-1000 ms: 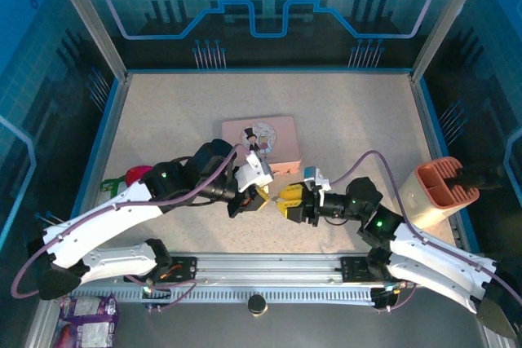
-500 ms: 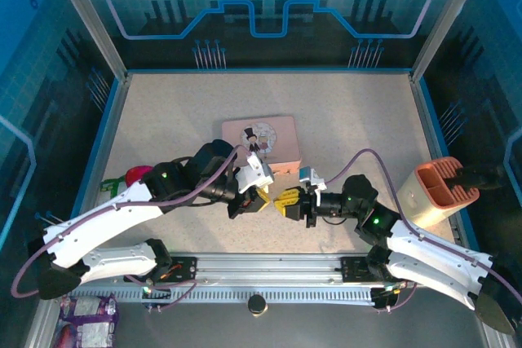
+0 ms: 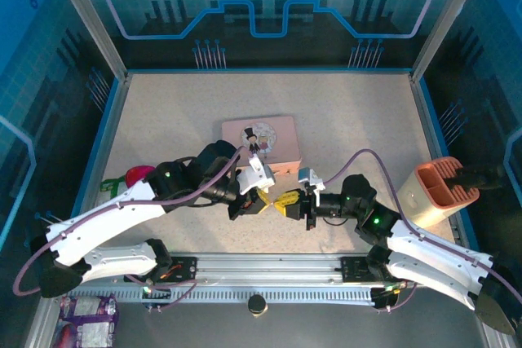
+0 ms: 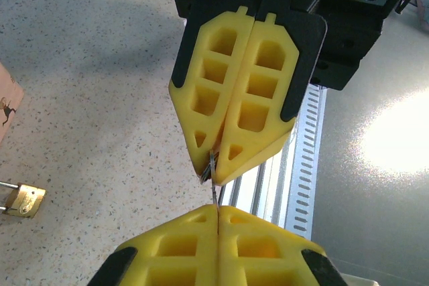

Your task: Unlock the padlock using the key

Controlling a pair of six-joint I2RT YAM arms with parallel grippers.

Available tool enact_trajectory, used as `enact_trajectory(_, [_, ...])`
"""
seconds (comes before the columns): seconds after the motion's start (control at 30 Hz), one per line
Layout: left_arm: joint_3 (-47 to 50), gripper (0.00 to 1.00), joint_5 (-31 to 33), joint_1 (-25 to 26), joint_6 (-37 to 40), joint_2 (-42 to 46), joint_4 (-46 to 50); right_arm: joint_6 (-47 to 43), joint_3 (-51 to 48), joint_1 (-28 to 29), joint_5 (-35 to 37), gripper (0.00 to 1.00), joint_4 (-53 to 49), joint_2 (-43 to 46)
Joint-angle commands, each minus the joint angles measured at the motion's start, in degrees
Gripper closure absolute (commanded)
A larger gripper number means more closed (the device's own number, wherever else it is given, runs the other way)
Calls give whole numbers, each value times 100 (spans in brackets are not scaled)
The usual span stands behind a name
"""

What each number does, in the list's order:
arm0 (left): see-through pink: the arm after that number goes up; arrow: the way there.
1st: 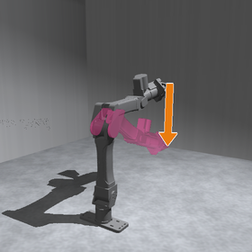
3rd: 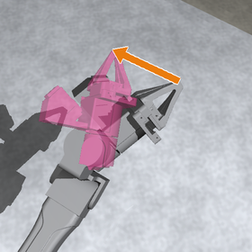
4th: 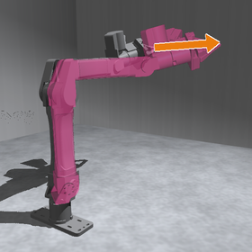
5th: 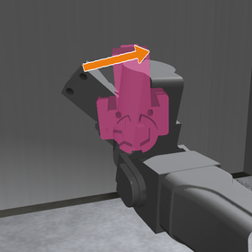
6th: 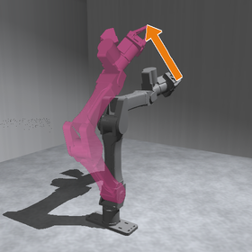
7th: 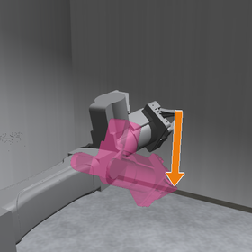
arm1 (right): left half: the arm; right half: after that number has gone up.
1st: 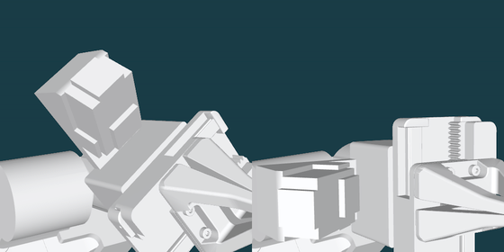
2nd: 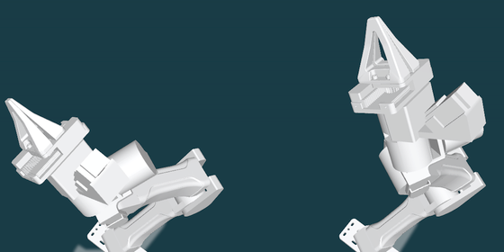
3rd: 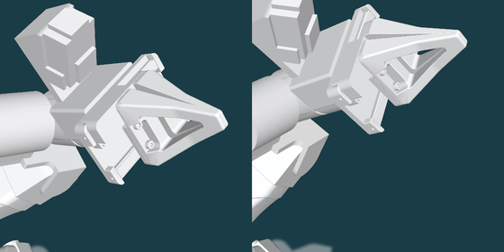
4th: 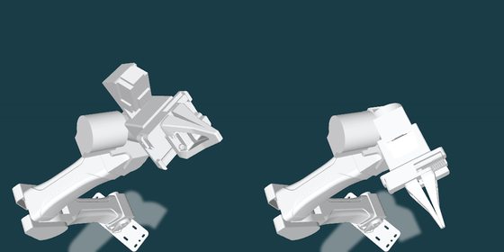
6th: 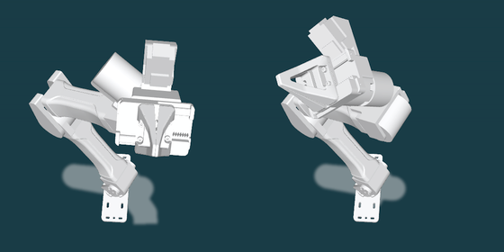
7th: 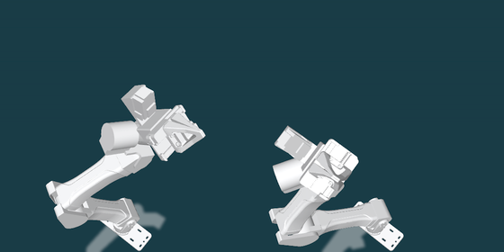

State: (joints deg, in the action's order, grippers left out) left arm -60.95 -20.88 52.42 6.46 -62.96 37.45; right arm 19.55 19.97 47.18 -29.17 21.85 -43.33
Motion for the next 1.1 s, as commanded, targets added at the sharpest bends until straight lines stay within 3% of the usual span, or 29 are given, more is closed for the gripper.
enact_trajectory(0.0, [-107,100,-56,50,153,-38,118,-35,182,-30,-42,100,-40,122])
enact_trajectory(0.03, [-106,100,-76,49,154,-41,115,-15,153,-25,16,100,-40,148])
enact_trajectory(0.17, [-110,100,-117,60,146,-73,138,40,60,-26,78,84,30,293])
enact_trajectory(0.6, [-101,100,-159,58,132,-16,80,-4,217,-10,-138,80,-58,111])
enact_trajectory(0.9, [-119,100,-215,59,146,-55,109,-4,282,23,-164,93,-22,-17])
enact_trajectory(1.07, [-80,97,87,62,38,-7,3,33,254,33,51,100,-121,46])
